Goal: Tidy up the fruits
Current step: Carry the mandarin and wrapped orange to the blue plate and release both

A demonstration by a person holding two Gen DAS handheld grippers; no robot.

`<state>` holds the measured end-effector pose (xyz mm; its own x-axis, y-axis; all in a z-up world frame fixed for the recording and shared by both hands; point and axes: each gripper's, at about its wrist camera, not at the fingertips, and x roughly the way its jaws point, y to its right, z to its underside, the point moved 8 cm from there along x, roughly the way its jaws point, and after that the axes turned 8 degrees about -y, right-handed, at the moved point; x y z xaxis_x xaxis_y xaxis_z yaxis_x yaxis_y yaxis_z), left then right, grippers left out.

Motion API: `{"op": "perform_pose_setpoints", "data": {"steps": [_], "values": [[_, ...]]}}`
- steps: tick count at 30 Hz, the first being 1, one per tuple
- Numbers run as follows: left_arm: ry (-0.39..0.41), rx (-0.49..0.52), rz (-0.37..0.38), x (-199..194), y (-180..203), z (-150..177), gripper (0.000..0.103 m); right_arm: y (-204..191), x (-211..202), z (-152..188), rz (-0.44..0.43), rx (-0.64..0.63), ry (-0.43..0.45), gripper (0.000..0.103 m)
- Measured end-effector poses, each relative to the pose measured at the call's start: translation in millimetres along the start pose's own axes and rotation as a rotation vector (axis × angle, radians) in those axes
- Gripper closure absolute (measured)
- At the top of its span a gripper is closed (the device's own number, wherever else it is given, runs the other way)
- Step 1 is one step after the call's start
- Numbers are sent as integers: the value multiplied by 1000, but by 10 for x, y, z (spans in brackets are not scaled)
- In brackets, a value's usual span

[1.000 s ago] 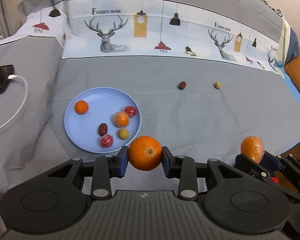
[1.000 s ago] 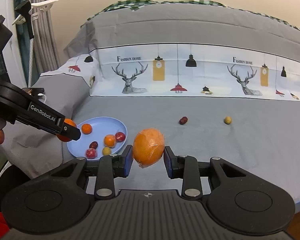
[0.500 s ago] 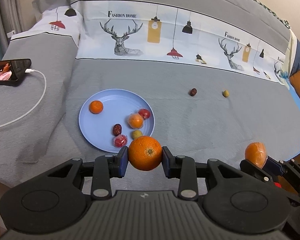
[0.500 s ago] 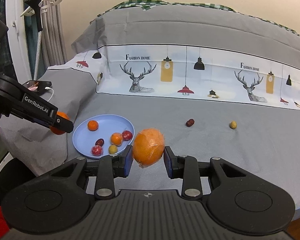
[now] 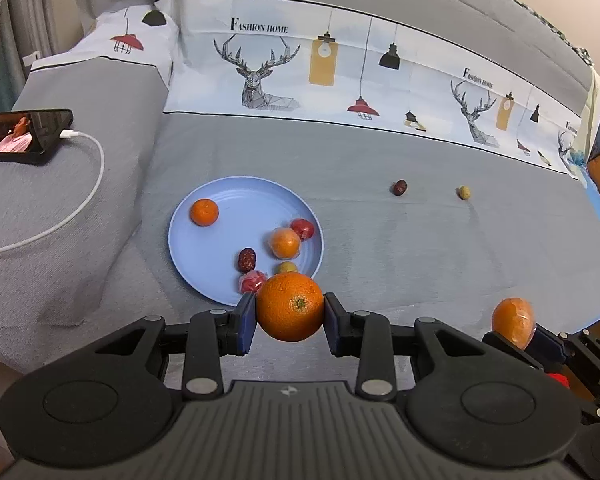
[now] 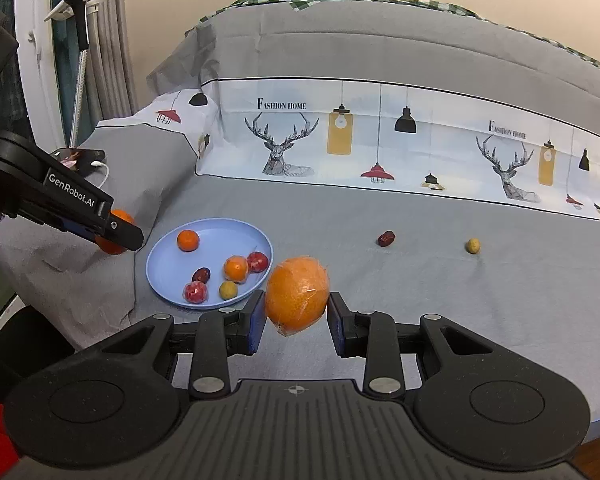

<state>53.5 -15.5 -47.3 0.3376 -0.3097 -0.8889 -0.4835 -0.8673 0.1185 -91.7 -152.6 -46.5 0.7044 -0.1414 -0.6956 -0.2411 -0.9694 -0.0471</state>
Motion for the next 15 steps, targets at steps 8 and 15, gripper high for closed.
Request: {"op": "perform_pose_setpoints", "data": {"steps": [8,15], "values": [[-3,-14,-11,74,-79,-85,64,-76,117,-28,-12,-30,-15,68],[-3,-23,-21,141,-148,-180,64,-195,251,-146,-25,-65,-5,68]]}}
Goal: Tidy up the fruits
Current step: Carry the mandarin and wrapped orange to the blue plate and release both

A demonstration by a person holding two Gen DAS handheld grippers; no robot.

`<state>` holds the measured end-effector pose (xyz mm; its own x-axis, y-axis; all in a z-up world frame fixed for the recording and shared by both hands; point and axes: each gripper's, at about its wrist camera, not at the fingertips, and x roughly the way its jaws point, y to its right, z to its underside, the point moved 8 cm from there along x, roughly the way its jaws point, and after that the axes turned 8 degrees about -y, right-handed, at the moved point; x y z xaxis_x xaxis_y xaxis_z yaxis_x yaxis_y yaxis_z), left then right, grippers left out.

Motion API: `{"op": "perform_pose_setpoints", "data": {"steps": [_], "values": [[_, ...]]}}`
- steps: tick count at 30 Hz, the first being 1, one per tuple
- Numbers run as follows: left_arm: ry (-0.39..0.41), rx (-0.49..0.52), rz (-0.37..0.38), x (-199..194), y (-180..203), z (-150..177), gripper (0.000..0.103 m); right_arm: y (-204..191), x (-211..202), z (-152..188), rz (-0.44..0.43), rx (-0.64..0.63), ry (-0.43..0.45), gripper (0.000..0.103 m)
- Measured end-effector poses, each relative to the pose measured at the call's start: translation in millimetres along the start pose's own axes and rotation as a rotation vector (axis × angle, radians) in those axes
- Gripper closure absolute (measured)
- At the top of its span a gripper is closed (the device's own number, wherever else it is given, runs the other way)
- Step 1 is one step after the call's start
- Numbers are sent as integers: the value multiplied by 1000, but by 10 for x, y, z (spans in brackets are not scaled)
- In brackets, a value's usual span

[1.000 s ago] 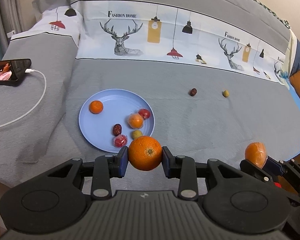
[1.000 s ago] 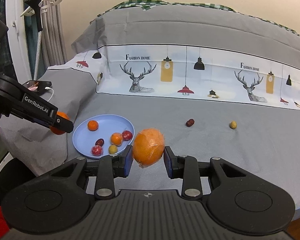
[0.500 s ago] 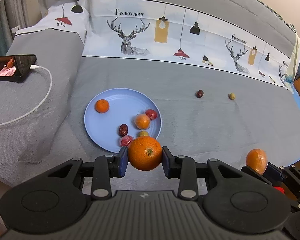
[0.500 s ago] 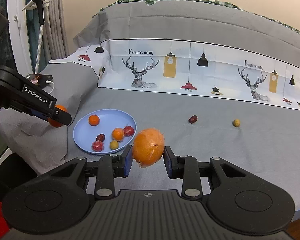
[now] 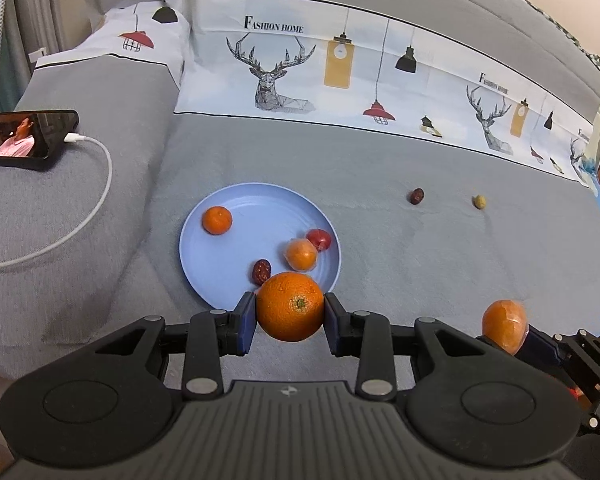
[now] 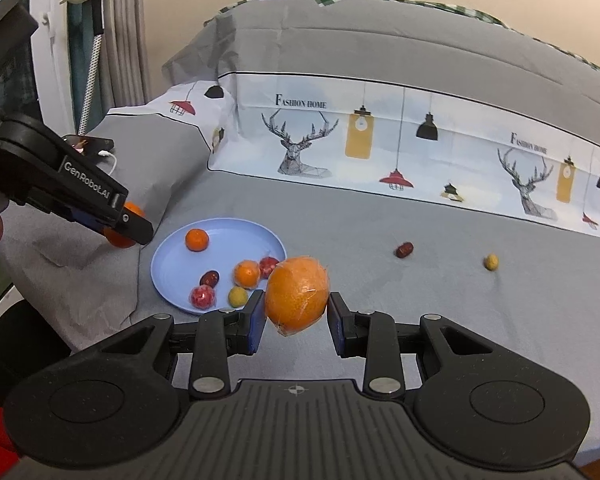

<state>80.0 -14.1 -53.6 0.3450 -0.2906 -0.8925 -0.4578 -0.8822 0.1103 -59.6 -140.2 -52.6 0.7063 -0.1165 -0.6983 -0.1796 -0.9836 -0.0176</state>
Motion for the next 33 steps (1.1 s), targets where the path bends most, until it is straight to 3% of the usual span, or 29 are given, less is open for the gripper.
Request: {"op": "perform_pose_setpoints", "data": {"steps": [13,17,33], "values": [[-4,-75,-43,213,-310,-186,64,-302,537,-160,-89,-59,-46,68],[-28,-64,-77,382,-384,-254,64,-412,720,-273,-103,-90,-23,68],[-94,-54,-135,1196,-600,-521,64,-530,1764,-408,-136,-144,-130,68]]}}
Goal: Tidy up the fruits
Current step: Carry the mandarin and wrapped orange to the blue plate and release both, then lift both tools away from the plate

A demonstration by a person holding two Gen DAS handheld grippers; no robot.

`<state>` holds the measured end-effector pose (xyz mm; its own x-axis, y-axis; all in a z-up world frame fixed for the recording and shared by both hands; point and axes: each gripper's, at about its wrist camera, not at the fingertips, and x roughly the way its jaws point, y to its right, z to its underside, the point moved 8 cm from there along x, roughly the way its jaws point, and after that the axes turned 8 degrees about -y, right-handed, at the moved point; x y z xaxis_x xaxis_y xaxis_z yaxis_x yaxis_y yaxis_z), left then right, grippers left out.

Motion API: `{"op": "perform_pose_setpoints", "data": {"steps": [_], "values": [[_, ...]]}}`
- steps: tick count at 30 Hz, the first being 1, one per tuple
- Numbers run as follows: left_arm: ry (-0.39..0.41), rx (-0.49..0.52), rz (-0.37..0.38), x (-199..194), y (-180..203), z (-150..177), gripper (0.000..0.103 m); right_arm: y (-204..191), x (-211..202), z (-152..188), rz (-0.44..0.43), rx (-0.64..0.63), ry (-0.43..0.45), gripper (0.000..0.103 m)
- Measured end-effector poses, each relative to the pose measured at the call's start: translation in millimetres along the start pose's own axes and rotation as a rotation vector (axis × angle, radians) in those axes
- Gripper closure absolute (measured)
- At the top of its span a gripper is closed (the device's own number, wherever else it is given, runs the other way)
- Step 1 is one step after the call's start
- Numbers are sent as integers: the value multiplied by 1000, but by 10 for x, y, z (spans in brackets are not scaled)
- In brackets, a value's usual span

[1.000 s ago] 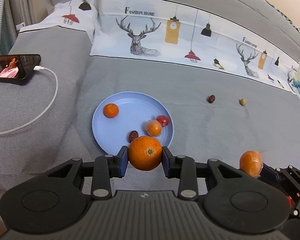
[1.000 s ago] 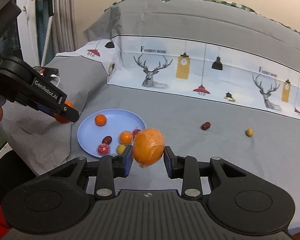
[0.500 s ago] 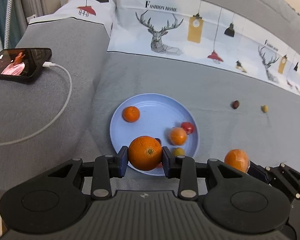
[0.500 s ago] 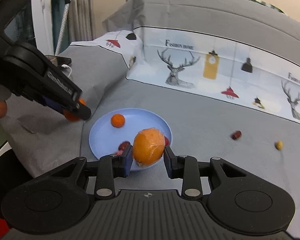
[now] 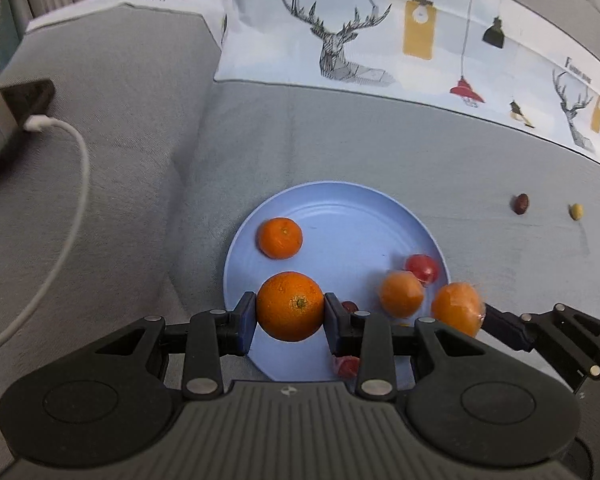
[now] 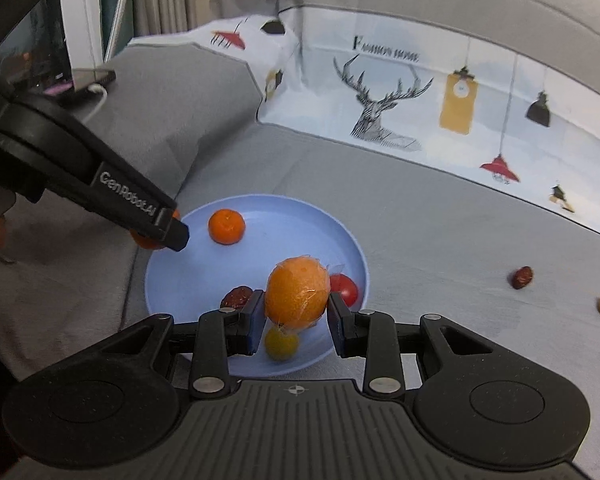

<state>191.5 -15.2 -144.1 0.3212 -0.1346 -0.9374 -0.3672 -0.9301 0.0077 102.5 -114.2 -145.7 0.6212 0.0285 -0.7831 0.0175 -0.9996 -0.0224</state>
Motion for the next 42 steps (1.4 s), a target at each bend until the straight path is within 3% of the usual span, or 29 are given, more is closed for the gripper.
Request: {"op": "perform_pose_setpoints", "data": {"steps": [4,6,7,8,9,11,16,23,33,42], "values": [[-3,27,-38,147,3,-74,62,-21,188,-20,-11,-12,-15,68],[-9,33,-44,212,1,-125,33,-18,260,-46,-15,-13,-18,68],[-7,31,-52,223,-5,-155,9,-14,294,-57,-19,-13,-25,67],[14,25,-67,199,-13,-191,1,-11,327,-67,-28,-13,-40,58],[49,26,-72,141,-13,-225,0,7,351,-72,-23,-10,-57,36],[74,48,-55,55,15,-240,1,61,334,-68,9,10,-76,13],[12,88,-82,-70,19,53,1,95,99,117,1,68,-108,12],[-39,38,-84,-393,-75,661,1,0,-438,518,7,113,-123,10],[51,66,-107,-903,44,931,1,-102,-1155,600,32,139,-13,3],[82,78,-99,-1148,177,1150,1,-70,-1565,713,63,149,62,3]]}}
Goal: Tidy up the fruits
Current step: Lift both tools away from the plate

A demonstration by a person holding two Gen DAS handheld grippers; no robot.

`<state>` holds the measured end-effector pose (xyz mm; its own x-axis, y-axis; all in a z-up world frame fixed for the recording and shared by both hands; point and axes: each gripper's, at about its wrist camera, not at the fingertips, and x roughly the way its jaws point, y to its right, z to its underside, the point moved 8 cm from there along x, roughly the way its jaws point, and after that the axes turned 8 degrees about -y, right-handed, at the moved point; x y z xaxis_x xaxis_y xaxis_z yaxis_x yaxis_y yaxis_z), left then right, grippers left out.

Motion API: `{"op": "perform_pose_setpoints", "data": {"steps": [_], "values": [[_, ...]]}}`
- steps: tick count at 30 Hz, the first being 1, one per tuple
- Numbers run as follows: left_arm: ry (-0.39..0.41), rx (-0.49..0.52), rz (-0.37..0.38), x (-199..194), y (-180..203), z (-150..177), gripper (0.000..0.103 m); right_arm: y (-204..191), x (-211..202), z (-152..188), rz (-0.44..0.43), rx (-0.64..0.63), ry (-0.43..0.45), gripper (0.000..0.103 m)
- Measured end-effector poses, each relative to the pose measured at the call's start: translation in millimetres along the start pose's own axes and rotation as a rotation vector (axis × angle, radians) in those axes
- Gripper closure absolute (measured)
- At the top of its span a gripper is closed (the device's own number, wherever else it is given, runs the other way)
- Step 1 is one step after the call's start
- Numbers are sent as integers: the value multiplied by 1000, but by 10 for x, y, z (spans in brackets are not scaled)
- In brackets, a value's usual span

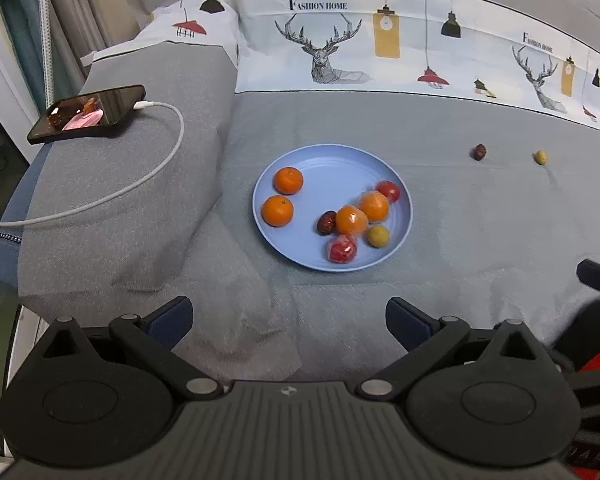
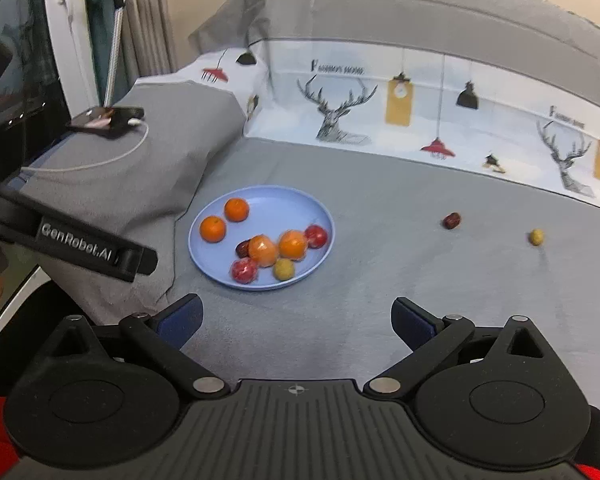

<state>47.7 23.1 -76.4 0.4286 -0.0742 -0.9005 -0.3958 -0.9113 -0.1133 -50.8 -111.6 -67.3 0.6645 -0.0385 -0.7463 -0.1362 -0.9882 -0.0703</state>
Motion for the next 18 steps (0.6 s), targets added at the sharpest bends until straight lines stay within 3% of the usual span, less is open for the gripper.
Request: {"op": "perform_pose_setpoints", "data": {"steps": [9,18], "values": [[55,26,5,-218,97,37,1,104,-217,36,23,45,49,2],[57,53,-4,-253,190,37,1,151,-249,69,21,76,60,1]]}}
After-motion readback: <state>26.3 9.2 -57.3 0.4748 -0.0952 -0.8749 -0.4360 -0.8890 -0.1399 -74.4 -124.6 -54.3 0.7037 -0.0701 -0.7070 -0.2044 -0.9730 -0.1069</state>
